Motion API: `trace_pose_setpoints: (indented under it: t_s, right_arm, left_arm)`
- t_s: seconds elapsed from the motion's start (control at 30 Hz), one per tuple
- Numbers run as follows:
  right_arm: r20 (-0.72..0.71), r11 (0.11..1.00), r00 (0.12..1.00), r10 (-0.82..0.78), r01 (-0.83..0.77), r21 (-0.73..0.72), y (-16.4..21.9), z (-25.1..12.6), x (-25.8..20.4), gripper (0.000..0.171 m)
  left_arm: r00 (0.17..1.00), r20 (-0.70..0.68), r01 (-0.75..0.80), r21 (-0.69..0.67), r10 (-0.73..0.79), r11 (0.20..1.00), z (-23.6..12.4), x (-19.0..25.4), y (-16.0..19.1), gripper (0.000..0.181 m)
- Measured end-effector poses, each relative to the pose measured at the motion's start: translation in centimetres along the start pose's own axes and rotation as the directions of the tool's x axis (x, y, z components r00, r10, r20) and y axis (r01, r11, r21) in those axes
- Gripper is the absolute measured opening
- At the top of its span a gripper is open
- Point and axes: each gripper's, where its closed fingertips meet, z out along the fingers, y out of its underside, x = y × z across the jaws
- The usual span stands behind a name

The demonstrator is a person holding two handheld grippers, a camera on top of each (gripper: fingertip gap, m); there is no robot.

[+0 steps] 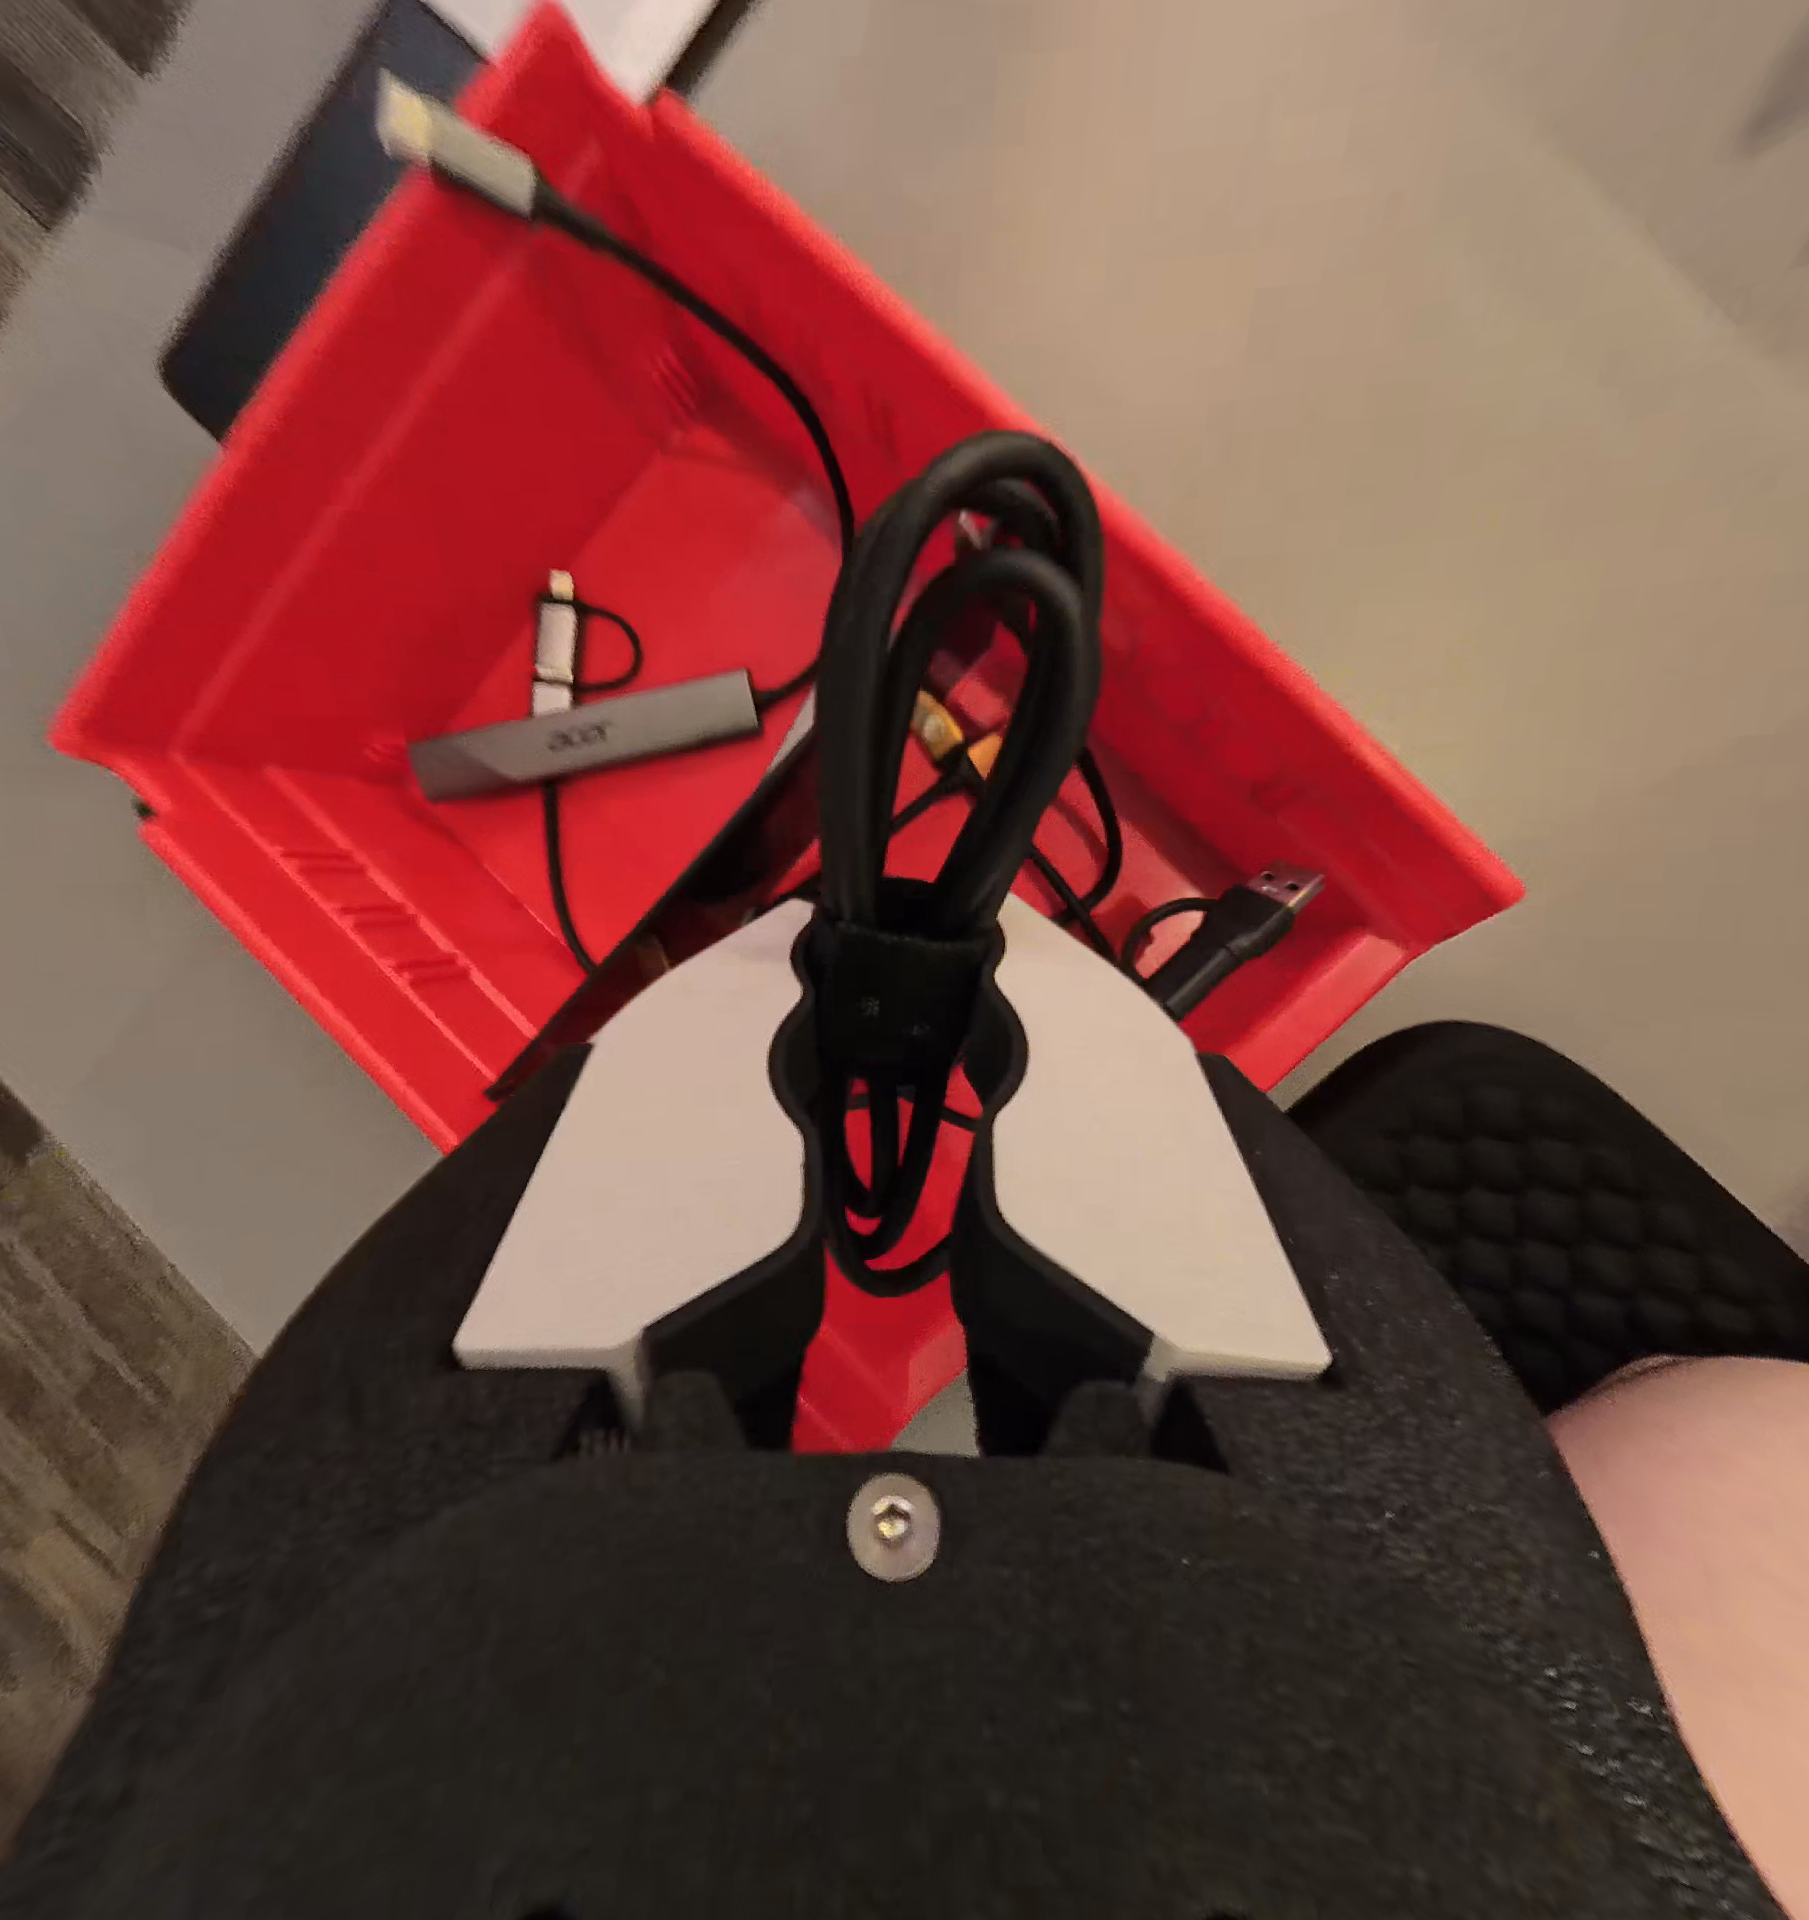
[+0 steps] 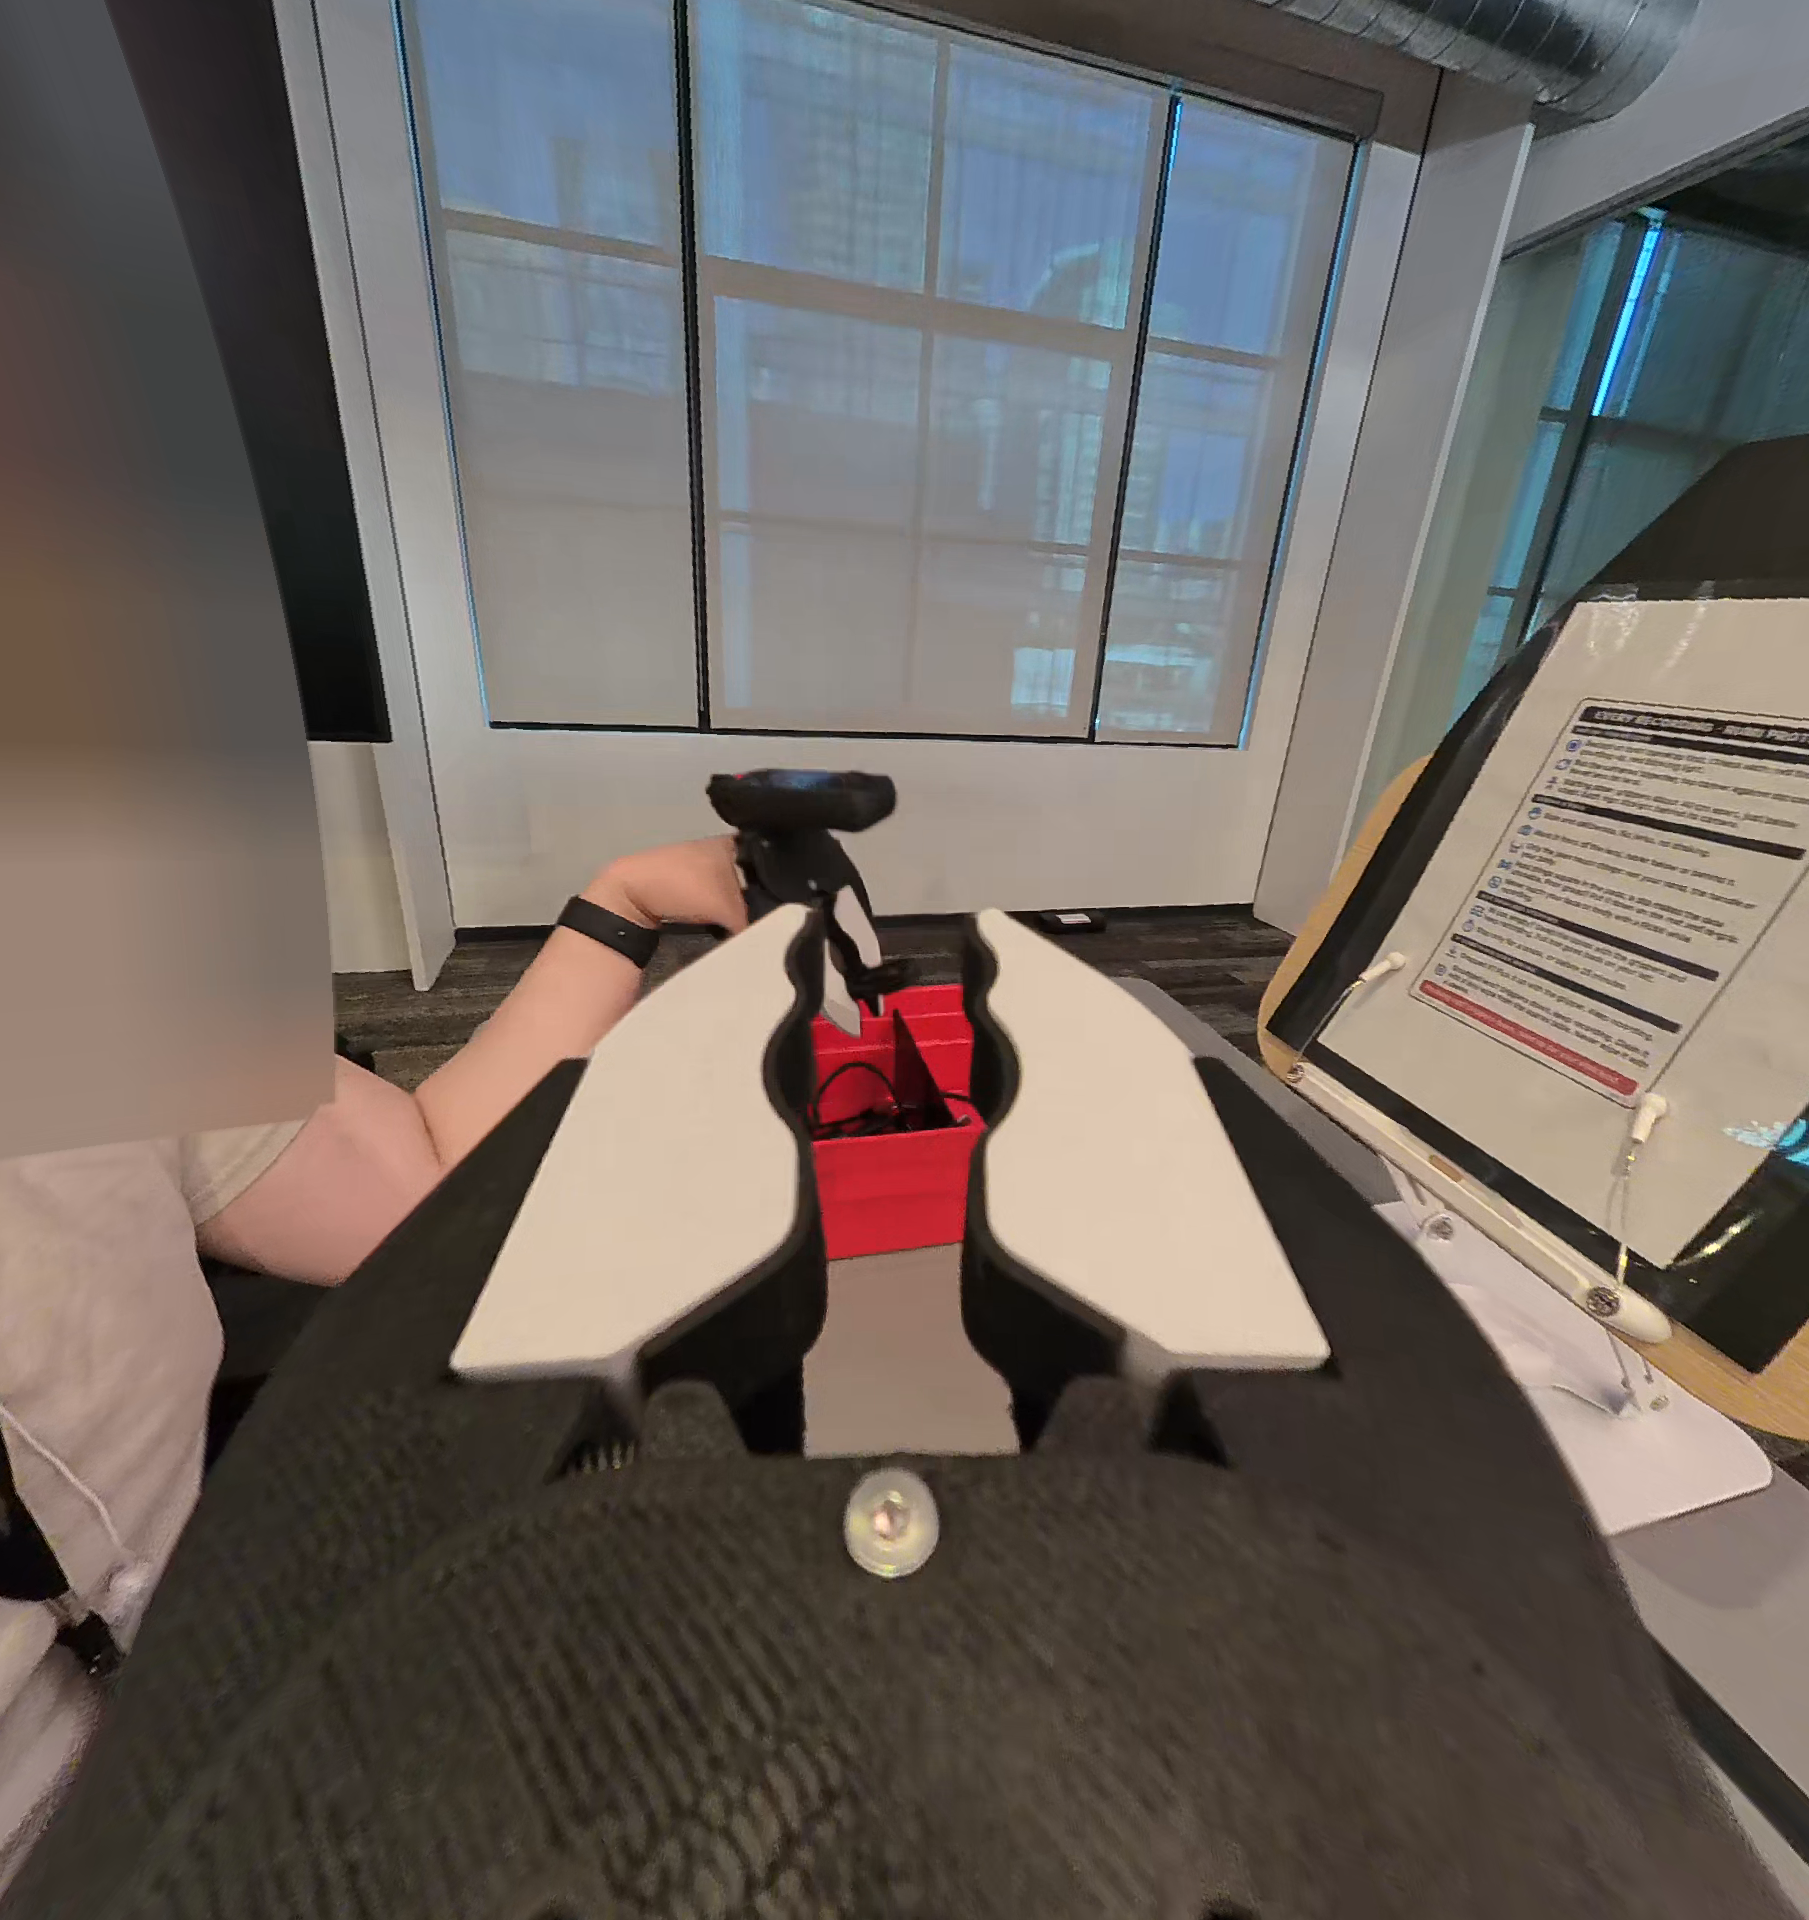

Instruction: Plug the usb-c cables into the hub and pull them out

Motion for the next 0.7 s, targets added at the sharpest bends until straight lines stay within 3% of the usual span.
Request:
trace_pose_setpoints:
  t_s: [0.13, 0.23, 0.37, 0.43, 0.7]
  right_arm:
    - [-0.023, 1.000, 0.999, -0.028, 0.028, -0.006, -0.1, -0.3, 0.1, 0.025]
    - [-0.042, 0.999, 0.998, -0.036, 0.035, -0.008, -0.3, -0.7, 0.4, 0.025]
    - [-0.089, 0.998, 0.995, -0.055, 0.053, -0.016, -0.6, -1.7, 0.9, 0.025]
    - [-0.119, 0.998, 0.991, -0.065, 0.063, -0.020, -0.8, -2.4, 1.3, 0.025]
    - [-0.206, 0.997, 0.977, -0.051, 0.038, -0.063, -0.1, -3.7, 2.5, 0.025]
  left_arm:
    - [0.992, 0.057, -0.124, 0.192, 0.115, 0.974, -3.4, 1.6, -3.4, 0.024]
    - [0.970, 0.075, -0.243, 0.336, 0.231, 0.910, -6.0, 4.5, -6.6, 0.024]
    - [0.927, 0.051, -0.358, 0.411, 0.371, 0.838, -6.6, 9.4, -10.8, 0.024]
    - [0.919, 0.080, -0.386, 0.394, 0.387, 0.834, -5.4, 10.7, -13.1, 0.024]
    - [0.878, -0.151, -0.436, 0.145, 0.455, 0.888, 6.6, 16.5, -15.5, 0.024]
